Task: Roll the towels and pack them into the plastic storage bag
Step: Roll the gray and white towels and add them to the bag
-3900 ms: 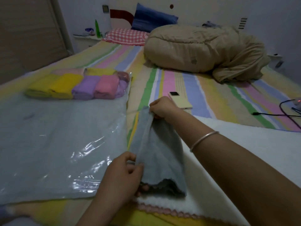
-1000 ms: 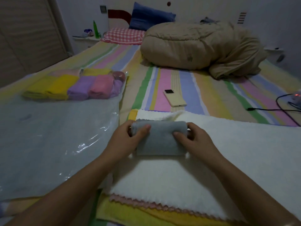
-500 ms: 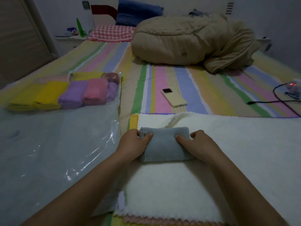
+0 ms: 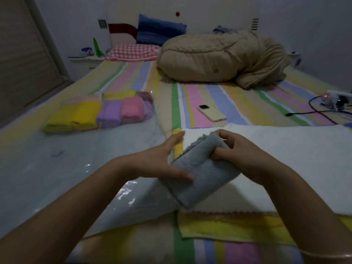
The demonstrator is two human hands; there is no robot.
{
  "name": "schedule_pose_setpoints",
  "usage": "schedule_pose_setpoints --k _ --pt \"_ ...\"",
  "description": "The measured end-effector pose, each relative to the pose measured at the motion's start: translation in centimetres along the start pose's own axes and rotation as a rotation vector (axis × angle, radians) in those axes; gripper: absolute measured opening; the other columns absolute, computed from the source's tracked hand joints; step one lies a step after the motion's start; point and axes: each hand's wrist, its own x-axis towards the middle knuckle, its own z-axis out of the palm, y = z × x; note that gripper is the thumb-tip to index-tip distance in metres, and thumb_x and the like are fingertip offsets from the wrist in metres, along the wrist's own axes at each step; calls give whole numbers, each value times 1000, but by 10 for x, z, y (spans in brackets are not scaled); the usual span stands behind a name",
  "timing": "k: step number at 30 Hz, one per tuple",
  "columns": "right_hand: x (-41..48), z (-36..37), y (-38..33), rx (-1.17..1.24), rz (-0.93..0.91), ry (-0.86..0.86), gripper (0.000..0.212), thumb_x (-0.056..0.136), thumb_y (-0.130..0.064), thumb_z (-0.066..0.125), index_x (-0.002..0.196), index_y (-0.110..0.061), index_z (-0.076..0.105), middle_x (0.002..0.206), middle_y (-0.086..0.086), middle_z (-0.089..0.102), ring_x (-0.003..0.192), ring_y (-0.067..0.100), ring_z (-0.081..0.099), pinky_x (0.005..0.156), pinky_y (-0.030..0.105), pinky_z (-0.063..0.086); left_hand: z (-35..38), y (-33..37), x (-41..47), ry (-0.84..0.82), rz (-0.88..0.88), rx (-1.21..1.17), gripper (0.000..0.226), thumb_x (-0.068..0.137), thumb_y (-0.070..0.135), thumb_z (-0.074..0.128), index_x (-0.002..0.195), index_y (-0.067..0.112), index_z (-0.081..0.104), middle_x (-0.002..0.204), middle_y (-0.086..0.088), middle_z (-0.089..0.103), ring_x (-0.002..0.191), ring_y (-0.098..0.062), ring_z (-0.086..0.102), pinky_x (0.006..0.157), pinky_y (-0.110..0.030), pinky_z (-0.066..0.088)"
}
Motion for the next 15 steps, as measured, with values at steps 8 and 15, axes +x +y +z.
schedule_pose_setpoints --k 8,15 --pt "7 89 -37 -54 6 -108 30 82 -14 68 111 -15 62 103 13 69 97 29 66 90 48 53 -16 -28 -106 188 82 -199 60 83 34 68 136 34 42 119 2 64 103 -7 65 86 -32 56" --pt "25 192 -9 -467 -234 108 18 89 -35 64 101 -21 60 95 -6 68 86 14 65 80 41 53 -30 -101 -198 445 102 -164 51 95 11 49 137 38 39 127 9 59 116 -8 59 94 -22 48"
